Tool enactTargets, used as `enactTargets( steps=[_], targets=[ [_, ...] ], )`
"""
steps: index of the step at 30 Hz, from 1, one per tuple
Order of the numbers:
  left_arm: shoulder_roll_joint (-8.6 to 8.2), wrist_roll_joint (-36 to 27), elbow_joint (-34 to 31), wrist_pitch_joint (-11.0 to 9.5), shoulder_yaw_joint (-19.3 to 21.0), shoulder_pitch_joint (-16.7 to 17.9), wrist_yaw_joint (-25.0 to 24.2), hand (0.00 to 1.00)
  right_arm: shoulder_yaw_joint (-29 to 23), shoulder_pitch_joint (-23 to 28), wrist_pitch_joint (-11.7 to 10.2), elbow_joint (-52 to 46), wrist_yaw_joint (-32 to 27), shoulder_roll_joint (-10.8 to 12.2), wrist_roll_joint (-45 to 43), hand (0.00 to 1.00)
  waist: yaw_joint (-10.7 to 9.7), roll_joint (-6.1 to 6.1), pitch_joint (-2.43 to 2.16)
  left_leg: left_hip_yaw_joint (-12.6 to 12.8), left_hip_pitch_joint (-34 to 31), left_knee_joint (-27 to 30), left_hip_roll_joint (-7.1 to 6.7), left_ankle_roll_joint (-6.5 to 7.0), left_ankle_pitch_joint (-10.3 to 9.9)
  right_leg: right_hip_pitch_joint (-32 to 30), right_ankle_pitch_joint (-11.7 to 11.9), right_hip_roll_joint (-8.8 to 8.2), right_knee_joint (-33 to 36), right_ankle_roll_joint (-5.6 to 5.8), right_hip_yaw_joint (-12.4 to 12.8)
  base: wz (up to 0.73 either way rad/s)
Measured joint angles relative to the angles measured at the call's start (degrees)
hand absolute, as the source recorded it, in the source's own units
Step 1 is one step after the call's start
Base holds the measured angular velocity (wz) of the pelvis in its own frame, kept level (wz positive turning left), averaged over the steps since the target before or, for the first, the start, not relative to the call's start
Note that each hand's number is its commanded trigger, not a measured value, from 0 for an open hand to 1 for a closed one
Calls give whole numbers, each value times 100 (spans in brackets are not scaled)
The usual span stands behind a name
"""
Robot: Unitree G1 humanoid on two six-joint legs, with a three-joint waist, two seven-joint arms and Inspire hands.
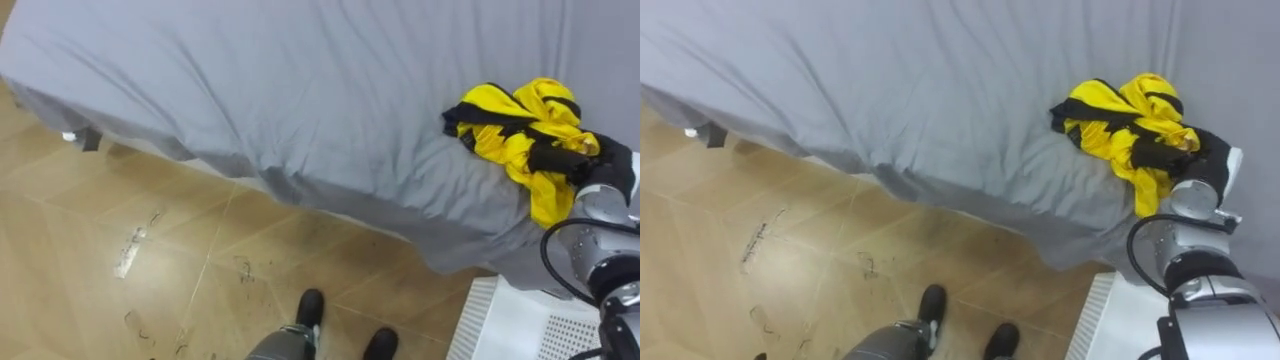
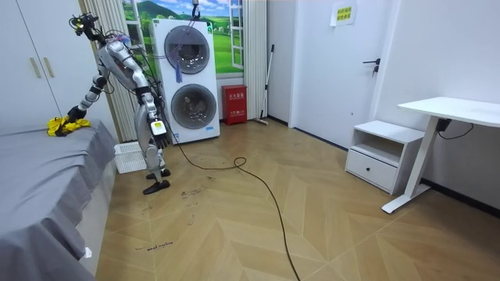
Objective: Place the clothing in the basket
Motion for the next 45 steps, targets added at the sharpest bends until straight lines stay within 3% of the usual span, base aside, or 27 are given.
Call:
enactTargets(
  steps=[2,6,9,11,12,15,16,17,20,22,27,29,31,34,35,36,37,45],
  targets=[
    [21,0,-2,5,5,11,-1,0,-69,27,-1,85,64,-4,6,100,-54,-57,-33,-51,14,10,-6,0,0,79,3,3,-95,6,-80,16],
    [80,-14,-15,6,25,16,10,0,-75,129,-3,75,195,-67,420,100,-151,-93,-49,-81,64,-14,-22,2,0,187,16,11,-140,27,-142,11],
    [126,-108,-18,4,307,38,9,0,-197,345,30,-222,414,-65,680,100,-279,-117,-67,-15,221,-55,-19,4,-1,356,25,21,-228,49,-113,0],
    [144,-84,-18,-76,585,28,10,0,-326,656,66,-590,665,-57,723,100,-375,-173,-110,87,425,-127,-14,4,-2,522,29,14,-286,62,-55,-10],
    [146,-92,-3,-89,592,27,10,0,-334,734,77,-707,724,-56,744,100,-413,-174,-111,114,492,-130,-14,3,-2,582,33,14,-296,68,-22,-17],
    [146,-104,-20,-152,640,65,10,0,-387,1292,84,-1387,971,103,888,100,-635,-212,-149,510,968,-193,8,7,-6,1055,46,8,-459,116,97,-12],
    [139,-96,-57,-163,717,140,10,0,-554,1574,90,-1692,1048,299,893,100,-737,-263,-247,594,1196,-281,9,9,-24,1244,42,30,-615,142,170,-23],
    [105,-95,-56,-167,772,188,10,0,-719,1838,98,-2002,1159,473,932,100,-831,-238,-348,601,1404,-347,49,32,-141,1450,52,96,-767,155,184,-21],
    [-3,14,-91,-168,1009,257,3,0,-960,2296,217,-2683,1406,752,923,100,-1007,-224,-430,716,1950,-459,91,80,-312,2007,65,185,-1010,196,334,-21],
    [-73,15,-115,-167,1077,300,1,0,-968,2533,244,-3102,1458,758,923,100,-1105,-200,-452,803,2221,-553,86,77,-353,2252,77,188,-1080,219,395,-25],
    [-152,399,-294,-95,1243,633,-2,0,-1279,3458,323,-3977,1652,919,718,100,-1502,-191,-460,1252,2982,-870,137,36,-469,2650,84,263,-1094,233,923,-56],
    [-195,591,-312,-38,1237,674,-3,0,-1444,3776,416,-4147,1557,923,687,100,-1636,-119,-456,1632,3193,-932,195,27,-569,2699,96,339,-1092,254,1228,-95],
    [-216,681,-351,25,1235,647,-9,0,-1521,3937,446,-4273,1498,929,662,100,-1862,-49,-430,1837,3299,-946,221,22,-604,2708,102,371,-1073,264,1430,-70],
    [-227,680,-353,62,1233,589,-33,0,-1673,4156,501,-4493,1354,983,689,100,-1986,40,-419,2153,3612,-1048,265,-24,-657,2759,106,463,-999,266,1767,-74],
    [-223,679,-353,60,1224,582,-36,0,-1673,4178,501,-4554,1337,983,702,100,-2042,53,-408,2192,3705,-1048,286,-40,-704,2773,113,494,-985,255,1782,-66],
    [-223,677,-353,60,1229,584,-45,0,-1676,4178,501,-4578,1336,983,713,90,-2090,58,-411,2205,3725,-1043,294,-44,-717,2795,116,507,-991,250,1807,-46],
    [-223,677,-354,60,1232,570,-75,0,-1710,4184,501,-4647,1335,983,769,100,-2166,62,-405,2263,3780,-1046,302,-52,-722,2801,120,523,-1003,244,1863,-28],
    [-223,852,-348,80,1248,800,-131,0,-2204,4757,502,-4991,1263,1067,1157,100,-2379,53,-405,2348,3892,-1049,337,-104,-772,2857,135,606,-1088,232,2077,-13]
  ],
)
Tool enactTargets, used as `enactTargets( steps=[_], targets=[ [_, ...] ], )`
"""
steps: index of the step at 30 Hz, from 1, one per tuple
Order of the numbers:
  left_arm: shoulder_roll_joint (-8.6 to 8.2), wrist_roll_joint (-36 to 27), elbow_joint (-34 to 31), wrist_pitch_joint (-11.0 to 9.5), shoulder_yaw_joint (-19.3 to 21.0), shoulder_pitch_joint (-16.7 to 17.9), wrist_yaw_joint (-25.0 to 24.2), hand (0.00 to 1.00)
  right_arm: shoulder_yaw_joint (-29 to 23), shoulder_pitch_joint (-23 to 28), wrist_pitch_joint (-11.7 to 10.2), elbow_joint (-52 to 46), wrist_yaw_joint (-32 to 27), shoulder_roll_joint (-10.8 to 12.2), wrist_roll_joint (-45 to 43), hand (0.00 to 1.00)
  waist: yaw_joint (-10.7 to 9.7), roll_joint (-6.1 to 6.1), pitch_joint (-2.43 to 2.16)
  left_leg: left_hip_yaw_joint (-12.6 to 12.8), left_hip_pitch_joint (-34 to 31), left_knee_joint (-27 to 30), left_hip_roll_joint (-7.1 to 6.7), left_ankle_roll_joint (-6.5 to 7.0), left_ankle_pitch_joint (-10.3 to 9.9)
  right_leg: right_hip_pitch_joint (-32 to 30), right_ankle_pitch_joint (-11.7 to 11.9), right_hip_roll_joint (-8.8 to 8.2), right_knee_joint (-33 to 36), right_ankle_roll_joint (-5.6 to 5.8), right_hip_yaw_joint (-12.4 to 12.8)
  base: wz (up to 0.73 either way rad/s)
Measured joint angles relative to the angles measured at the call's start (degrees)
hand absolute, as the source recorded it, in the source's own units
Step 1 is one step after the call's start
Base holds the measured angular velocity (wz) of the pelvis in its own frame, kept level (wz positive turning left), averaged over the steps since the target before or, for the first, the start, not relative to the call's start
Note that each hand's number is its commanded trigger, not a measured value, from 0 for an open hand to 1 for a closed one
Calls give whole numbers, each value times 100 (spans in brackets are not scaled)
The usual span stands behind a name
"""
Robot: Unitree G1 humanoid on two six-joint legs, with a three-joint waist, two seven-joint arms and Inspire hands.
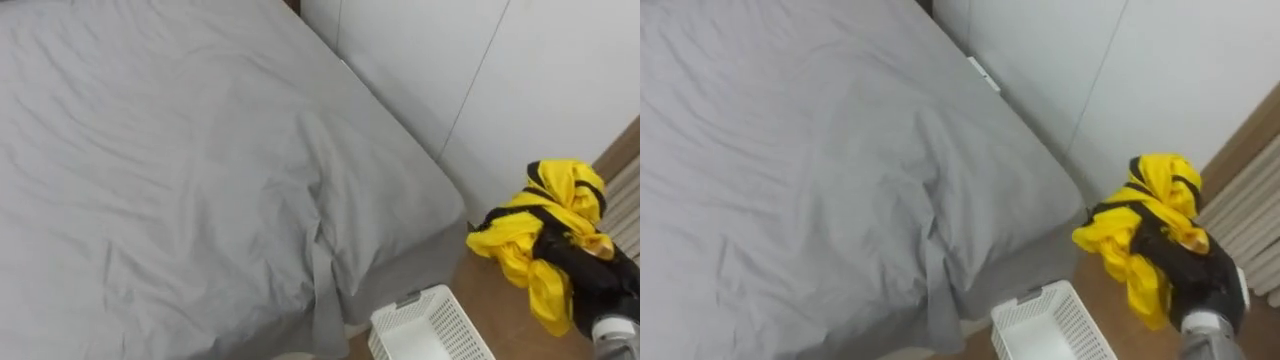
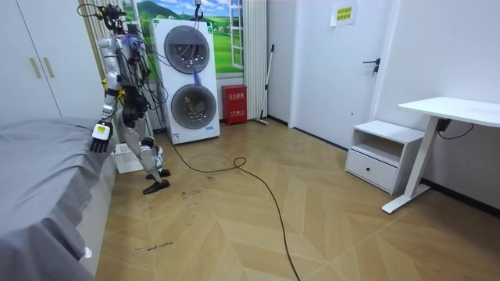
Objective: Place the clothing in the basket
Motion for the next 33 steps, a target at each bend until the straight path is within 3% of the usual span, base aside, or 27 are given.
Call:
enactTargets(
  steps=[3,4,9,12,16,17,20,22,26,29,33],
  targets=[
    [14,44,46,0,-19,67,-12,0,-6,130,0,-135,29,2,172,100,-97,-9,5,16,3,0,10,-20,-19,2,-1,29,-3,-1,65,-7],
    [20,49,56,-2,-31,58,-17,0,-6,193,0,-206,31,15,174,100,-122,-44,27,43,-4,1,18,-19,-27,-11,-1,39,1,-2,82,-14],
    [44,51,88,-5,-165,69,-32,0,-5,228,-1,-361,114,101,202,100,-177,-9,18,260,-31,49,80,-44,-123,-154,1,115,95,-5,305,-25],
    [47,50,71,-5,-308,107,-95,0,-74,231,-1,-341,130,97,351,100,-288,94,10,327,-140,89,84,-30,-159,-300,3,118,133,-2,350,-17],
    [136,153,61,-8,-243,108,-169,0,-339,197,-4,-262,184,89,354,100,-393,339,6,558,-371,150,107,-28,-212,-748,4,186,388,-1,527,-37],
    [207,194,60,-8,-227,73,-190,0,-379,72,-14,-100,231,48,216,100,-448,398,-3,621,-532,208,108,-19,-217,-945,4,194,477,0,608,-40],
    [234,192,99,11,-189,-60,-291,0,-407,-469,-13,395,291,-155,-155,100,-535,521,55,694,-878,383,87,2,-232,-1469,-4,205,832,14,787,-50],
    [243,137,124,11,-231,-148,-336,0,-366,-825,-18,734,326,-268,-254,100,-565,539,61,633,-1133,530,72,21,-243,-1778,-7,185,986,21,781,-40],
    [231,-49,240,-9,-599,-516,-384,0,-276,-1515,-22,1608,388,-528,-303,100,-555,605,121,552,-1680,862,75,120,-303,-2338,-24,182,1262,51,834,-4],
    [187,-196,272,-17,-728,-696,-405,0,-133,-1950,-36,2042,342,-644,-336,100,-506,723,119,558,-1939,932,91,149,-285,-2611,15,191,1351,64,871,-6],
    [200,-296,305,-52,-972,-849,-405,0,228,-2548,-40,2728,287,-834,-324,100,-493,788,114,575,-2124,943,83,171,-217,-2817,75,176,1410,47,866,0]
  ],
)
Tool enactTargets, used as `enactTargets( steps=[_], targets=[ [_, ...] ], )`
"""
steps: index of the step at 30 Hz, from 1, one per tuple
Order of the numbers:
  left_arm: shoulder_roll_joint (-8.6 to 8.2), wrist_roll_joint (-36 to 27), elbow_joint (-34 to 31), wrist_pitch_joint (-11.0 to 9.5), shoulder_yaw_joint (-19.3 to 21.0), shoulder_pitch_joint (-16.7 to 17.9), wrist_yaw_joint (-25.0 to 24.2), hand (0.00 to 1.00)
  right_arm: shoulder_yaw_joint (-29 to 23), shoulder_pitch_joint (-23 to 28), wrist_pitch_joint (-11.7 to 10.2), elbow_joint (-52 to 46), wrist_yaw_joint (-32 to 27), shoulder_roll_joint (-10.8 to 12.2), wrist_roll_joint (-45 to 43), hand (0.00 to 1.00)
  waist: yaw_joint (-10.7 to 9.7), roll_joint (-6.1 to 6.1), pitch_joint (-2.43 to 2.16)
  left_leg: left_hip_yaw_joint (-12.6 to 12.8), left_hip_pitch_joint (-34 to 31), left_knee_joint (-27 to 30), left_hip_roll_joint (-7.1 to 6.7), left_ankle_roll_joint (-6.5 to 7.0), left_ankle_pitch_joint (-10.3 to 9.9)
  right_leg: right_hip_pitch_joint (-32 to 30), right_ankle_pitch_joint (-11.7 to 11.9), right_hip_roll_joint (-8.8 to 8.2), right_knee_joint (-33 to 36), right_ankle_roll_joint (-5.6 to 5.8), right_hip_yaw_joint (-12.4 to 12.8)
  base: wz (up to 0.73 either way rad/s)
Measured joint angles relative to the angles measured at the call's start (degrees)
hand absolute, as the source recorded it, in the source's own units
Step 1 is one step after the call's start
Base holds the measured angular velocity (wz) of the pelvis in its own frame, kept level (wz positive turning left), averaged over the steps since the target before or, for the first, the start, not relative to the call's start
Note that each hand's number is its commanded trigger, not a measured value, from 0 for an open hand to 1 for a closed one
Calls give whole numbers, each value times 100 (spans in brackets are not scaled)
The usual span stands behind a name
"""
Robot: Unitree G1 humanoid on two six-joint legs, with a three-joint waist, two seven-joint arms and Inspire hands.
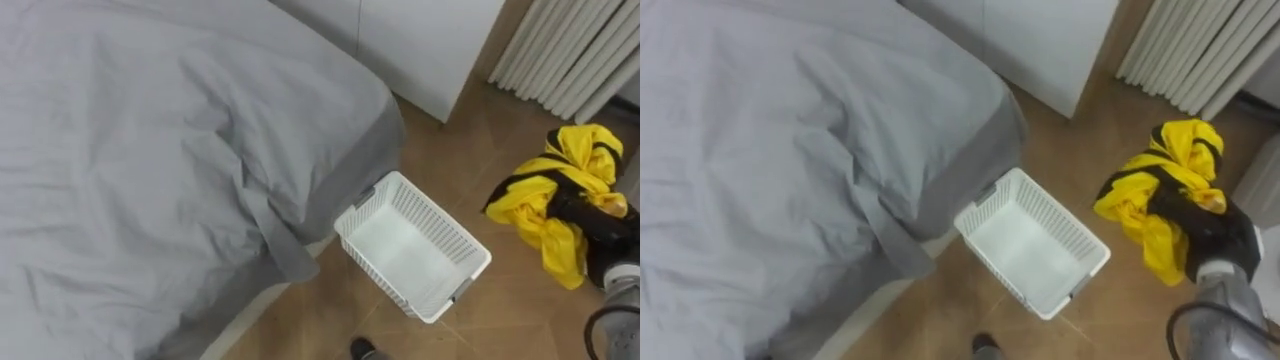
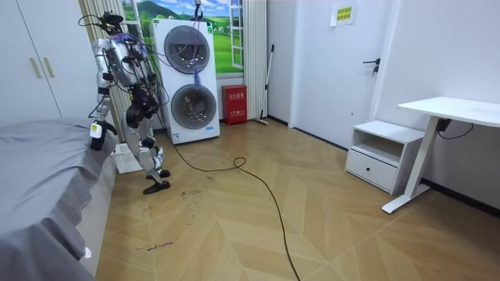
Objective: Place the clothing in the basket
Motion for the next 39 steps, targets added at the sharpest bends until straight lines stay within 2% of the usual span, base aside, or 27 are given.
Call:
enactTargets(
  steps=[3,5,10,12,14,17,22,23,24,26,27,28,29,39],
  targets=[
    [1,6,0,-2,-176,-61,-1,0,130,-337,-27,265,-2,-65,-5,100,23,49,-1,-31,-161,-68,-37,19,84,-180,33,-48,6,-9,-56,11],
    [-1,0,2,-1,-179,-92,-4,0,130,-499,-28,369,9,-141,-5,100,103,48,-2,-40,-219,-202,-115,29,200,-303,36,-97,21,-11,-87,15],
    [17,-1,3,0,-183,-91,-3,0,130,-862,-29,622,7,-347,-7,100,293,38,6,-141,-340,-223,-149,29,231,-412,-11,-177,95,-17,-160,11],
    [30,-10,2,4,-225,-101,-4,0,135,-970,-41,639,4,-358,14,100,341,31,11,-200,-396,-209,-155,30,232,-446,-21,-188,87,-18,-212,16],
    [40,-129,28,24,-228,-212,-4,0,136,-1117,-48,798,-8,-366,67,100,455,-4,35,-250,-454,-194,-162,32,234,-485,-35,-205,79,-26,-266,11],
    [48,-259,25,13,-245,-300,-3,0,257,-1151,-48,807,-8,-366,94,100,477,-17,48,-382,-501,-215,-237,41,275,-500,-89,-283,98,-32,-404,25],
    [62,-441,54,8,-246,-415,-3,0,362,-1198,-48,848,-8,-366,87,100,551,-62,78,-513,-550,-216,-237,46,283,-493,-123,-354,94,-25,-511,15],
    [62,-440,55,6,-252,-437,-3,0,362,-1199,-48,912,-6,-366,80,92,592,-71,84,-540,-580,-210,-237,47,284,-501,-123,-365,94,-25,-541,13],
    [62,-440,54,7,-279,-441,-3,0,364,-1201,-48,966,-3,-366,75,52,615,-73,86,-545,-588,-211,-235,49,285,-501,-123,-370,102,-25,-556,11],
    [77,-468,57,19,-488,-452,-3,0,608,-1246,-47,1269,-15,-412,67,69,719,-76,89,-588,-617,-210,-234,50,285,-498,-123,-380,85,-25,-591,10],
    [85,-520,55,19,-566,-462,-3,0,680,-1247,-47,1345,-16,-422,62,67,749,-76,89,-603,-625,-210,-234,50,285,-498,-123,-383,81,-25,-601,13],
    [104,-581,56,21,-701,-471,-3,0,833,-1283,-43,1498,-21,-424,62,7,775,-72,91,-652,-645,-210,-236,50,286,-498,-124,-394,78,-25,-646,19],
    [112,-630,57,25,-754,-487,-4,0,962,-1296,-39,1593,-17,-424,63,0,787,-69,92,-692,-674,-205,-236,56,290,-500,-132,-410,76,-33,-701,20],
    [191,-663,39,89,-865,-519,-5,0,1029,-1467,-37,1907,-63,-466,39,0,934,-64,93,-895,-774,-189,-259,61,339,-502,-169,-482,80,-56,-915,13]
  ],
)
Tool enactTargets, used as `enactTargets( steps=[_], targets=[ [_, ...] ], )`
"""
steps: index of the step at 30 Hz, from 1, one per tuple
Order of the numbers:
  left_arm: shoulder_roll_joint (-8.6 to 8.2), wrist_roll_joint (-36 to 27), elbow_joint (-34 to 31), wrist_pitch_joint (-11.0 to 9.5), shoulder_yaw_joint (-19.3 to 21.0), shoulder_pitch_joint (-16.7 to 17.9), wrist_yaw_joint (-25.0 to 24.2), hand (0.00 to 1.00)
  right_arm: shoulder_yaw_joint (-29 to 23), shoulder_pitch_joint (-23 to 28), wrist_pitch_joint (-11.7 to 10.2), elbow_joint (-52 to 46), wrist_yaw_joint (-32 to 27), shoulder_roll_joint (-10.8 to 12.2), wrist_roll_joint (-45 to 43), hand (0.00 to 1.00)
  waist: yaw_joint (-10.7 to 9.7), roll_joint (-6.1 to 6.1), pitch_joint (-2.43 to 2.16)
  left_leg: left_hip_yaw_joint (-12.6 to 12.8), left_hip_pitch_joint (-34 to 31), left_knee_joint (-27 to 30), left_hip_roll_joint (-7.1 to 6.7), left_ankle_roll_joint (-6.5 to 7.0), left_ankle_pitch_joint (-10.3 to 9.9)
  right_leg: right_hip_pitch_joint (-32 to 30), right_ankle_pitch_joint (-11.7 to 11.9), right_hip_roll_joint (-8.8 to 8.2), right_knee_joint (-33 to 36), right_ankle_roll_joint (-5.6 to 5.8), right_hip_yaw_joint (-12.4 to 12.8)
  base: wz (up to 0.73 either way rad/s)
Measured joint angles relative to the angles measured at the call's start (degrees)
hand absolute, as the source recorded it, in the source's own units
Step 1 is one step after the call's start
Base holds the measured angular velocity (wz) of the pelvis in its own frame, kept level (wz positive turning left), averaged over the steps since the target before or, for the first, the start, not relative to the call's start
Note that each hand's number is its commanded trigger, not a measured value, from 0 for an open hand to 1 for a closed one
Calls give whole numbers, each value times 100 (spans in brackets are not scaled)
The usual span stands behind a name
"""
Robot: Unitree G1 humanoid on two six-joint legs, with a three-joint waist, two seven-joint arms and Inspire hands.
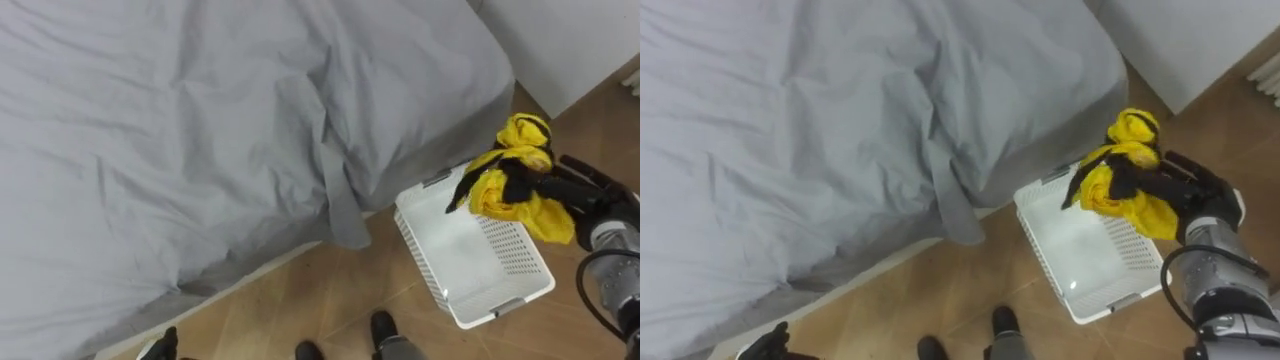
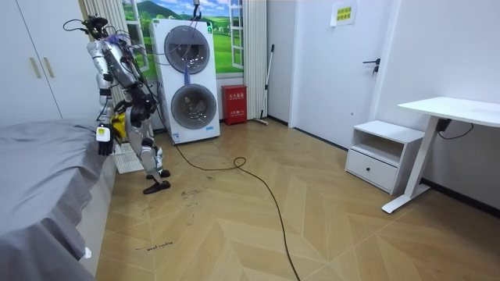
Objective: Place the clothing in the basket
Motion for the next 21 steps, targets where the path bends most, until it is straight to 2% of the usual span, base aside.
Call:
enactTargets(
  steps=[9,12,16,21],
  targets=[
    [1,12,-59,57,20,8,0,0,-43,51,0,24,-103,-45,110,0,-95,-43,26,-239,-21,-7,-72,7,65,59,-61,-112,33,-7,-197,14],
    [31,38,-59,56,22,12,0,0,-58,68,0,26,-78,-45,113,0,-132,-112,40,-247,-12,-2,-72,7,65,83,-62,-116,19,-6,-206,3],
    [62,38,-59,50,25,13,0,0,-60,80,0,91,-65,-45,135,0,-192,-183,22,-259,-3,2,-68,7,65,106,-61,-115,1,-6,-246,1],
    [96,41,-59,29,24,11,-3,0,-62,103,0,224,-43,-46,136,0,-203,-197,18,-274,28,2,-66,7,65,146,-61,-117,1,-7,-268,2]
  ],
)
